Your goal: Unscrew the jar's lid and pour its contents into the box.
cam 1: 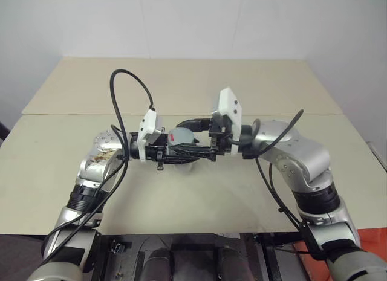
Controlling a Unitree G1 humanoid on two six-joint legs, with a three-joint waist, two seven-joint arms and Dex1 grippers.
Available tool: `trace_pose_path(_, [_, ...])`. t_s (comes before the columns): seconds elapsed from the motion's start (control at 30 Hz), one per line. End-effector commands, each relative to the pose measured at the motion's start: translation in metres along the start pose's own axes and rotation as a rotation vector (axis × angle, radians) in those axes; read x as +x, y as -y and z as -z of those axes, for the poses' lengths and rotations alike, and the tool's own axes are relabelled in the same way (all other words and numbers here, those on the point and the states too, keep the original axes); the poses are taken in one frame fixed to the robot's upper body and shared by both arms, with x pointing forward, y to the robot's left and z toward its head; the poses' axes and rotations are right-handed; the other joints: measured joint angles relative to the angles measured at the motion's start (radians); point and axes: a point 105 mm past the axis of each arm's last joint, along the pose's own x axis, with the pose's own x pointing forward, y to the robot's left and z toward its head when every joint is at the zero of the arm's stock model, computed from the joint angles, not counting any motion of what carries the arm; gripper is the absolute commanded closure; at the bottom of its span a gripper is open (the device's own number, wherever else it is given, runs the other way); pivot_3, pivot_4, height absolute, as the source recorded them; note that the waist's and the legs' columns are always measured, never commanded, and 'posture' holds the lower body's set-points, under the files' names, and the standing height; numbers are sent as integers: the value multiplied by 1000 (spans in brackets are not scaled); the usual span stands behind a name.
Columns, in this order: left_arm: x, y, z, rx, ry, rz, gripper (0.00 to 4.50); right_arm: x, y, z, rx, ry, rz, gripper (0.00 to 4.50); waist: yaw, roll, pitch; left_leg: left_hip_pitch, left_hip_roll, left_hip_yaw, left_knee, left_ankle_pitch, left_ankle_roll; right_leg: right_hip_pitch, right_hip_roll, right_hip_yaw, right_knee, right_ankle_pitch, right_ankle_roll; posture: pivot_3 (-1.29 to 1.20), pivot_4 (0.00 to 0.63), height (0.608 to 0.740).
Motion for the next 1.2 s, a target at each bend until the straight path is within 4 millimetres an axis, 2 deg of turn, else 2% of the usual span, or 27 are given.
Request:
trace_pose_path(0.03, [3, 14, -22, 83, 38, 147, 2536, -14, -1, -12, -84, 65, -204, 1738, 0, 0, 0, 0, 0, 0, 0, 0, 0, 0, 0, 0, 0, 0, 0, 0, 150, 740])
trace_pose_path(0.17, [4, 27, -26, 96, 36, 257, 2536, -21, -5, -8, -110, 71, -468, 1738, -2, 0, 0, 0, 0, 0, 0, 0, 0, 0, 0, 0, 0, 0, 0, 0, 150, 740])
trace_pose_path(0.23, [6, 30, -28, 101, 42, 282, 2536, -21, 0, -5, -103, 70, -544, 1738, -3, 0, 0, 1, 1, 0, 0, 0, 0, 0, 1, 0, 0, 0, 0, 0, 150, 740])
trace_pose_path(0.4, [10, 32, -30, 114, 48, 274, 2536, -6, 16, 2, -99, 38, -553, 1738, -7, 1, 0, 1, 1, 0, -1, 0, 0, 0, 1, 0, 2, 0, 0, 0, 150, 740])
trace_pose_path(0.57, [7, 33, -28, 106, 45, 243, 2536, -3, 21, 0, -117, 52, -544, 1738, 1, 1, 1, 1, 1, 0, 0, 0, 0, 0, 0, 0, 3, 0, 0, 0, 150, 740])
trace_pose_path(0.63, [4, 31, -25, 97, 37, 214, 2536, -4, 25, -1, -110, 59, -509, 1004, 2, 1, 1, 0, 1, 0, 0, 0, 0, 0, 0, -1, 3, 0, 0, 0, 150, 740])
trace_pose_path(0.73, [-3, 28, -22, 81, 27, 161, 2536, -12, 28, -8, -114, 91, -437, 134, 2, 1, 1, 0, 1, 0, 0, 0, 0, 0, 0, -1, 3, 0, 0, 0, 150, 740])
trace_pose_path(0.8, [-7, 26, -20, 71, 21, 128, 2536, -18, 26, -10, -118, 96, -406, 58, 3, 1, 1, 0, 1, 0, 0, 0, 0, -1, 0, -1, 4, 0, 0, 0, 150, 740])
trace_pose_path(0.97, [-22, 14, -14, 51, 6, 0, 2536, -36, 24, -15, -121, 99, -176, 58, 1, 1, 1, -1, 1, 0, 0, 0, 0, -1, 0, -1, 3, 0, 0, 0, 150, 740])
trace_pose_path(1.07, [-24, 7, -13, 51, 5, -50, 2536, -36, 21, -19, -111, 79, -15, 58, -3, 1, 1, 0, 1, 0, 0, 0, 0, -1, 0, -1, 3, 0, 0, 0, 150, 740])
trace_pose_path(1.2, [-21, 2, -14, 46, 22, -64, 2536, -28, 7, -23, -92, 47, 82, 58, -2, 1, 1, 0, 1, 0, 0, 0, 0, -1, 0, -1, 2, 0, 0, 0, 150, 740])
